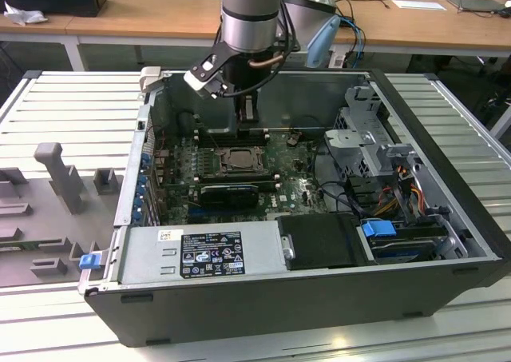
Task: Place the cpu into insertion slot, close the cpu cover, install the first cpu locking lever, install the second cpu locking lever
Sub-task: 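Install the first cpu locking lever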
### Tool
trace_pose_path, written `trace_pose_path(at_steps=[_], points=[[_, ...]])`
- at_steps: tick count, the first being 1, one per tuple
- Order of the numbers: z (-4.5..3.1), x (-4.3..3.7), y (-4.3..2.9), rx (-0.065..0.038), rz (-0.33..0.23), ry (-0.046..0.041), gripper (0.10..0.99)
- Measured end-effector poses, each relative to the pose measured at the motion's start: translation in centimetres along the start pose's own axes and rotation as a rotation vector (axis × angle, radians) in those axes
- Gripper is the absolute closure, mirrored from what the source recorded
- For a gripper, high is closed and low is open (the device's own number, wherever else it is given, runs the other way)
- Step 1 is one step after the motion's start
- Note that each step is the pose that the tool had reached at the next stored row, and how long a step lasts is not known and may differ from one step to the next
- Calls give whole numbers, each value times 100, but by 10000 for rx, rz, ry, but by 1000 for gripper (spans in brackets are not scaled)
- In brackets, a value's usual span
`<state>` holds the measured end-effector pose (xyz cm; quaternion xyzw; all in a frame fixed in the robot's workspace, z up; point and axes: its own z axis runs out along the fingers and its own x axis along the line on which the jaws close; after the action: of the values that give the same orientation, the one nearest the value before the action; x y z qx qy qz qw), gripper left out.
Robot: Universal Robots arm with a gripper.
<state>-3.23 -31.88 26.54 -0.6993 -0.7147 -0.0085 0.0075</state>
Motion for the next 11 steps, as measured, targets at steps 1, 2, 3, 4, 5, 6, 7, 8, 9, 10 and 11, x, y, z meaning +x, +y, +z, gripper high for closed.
trace_pose_path(at_steps=[1, 2, 3, 4, 5, 6, 7, 8, 9, 10, 11], points=[[-22, 1, 0, 0, 0, 1, 980], [-40, 1, 0, 0, 0, 1, 980], [-63, 2, 0, 0, 0, 1, 980], [-86, 2, 0, 0, 0, 0, 980], [-105, 2, 0, 0, 1, 0, 980], [-121, 3, 0, 0, 0, 0, 980], [-126, 3, 0, -1, 0, 1, 980], [-126, 3, 1, -5, -1, 2, 980], [-124, 2, -3, -142, -12, -7, 980], [-122, 2, -4, -245, -66, -6, 980], [-121, 3, -3, -264, -185, -4, 980]])
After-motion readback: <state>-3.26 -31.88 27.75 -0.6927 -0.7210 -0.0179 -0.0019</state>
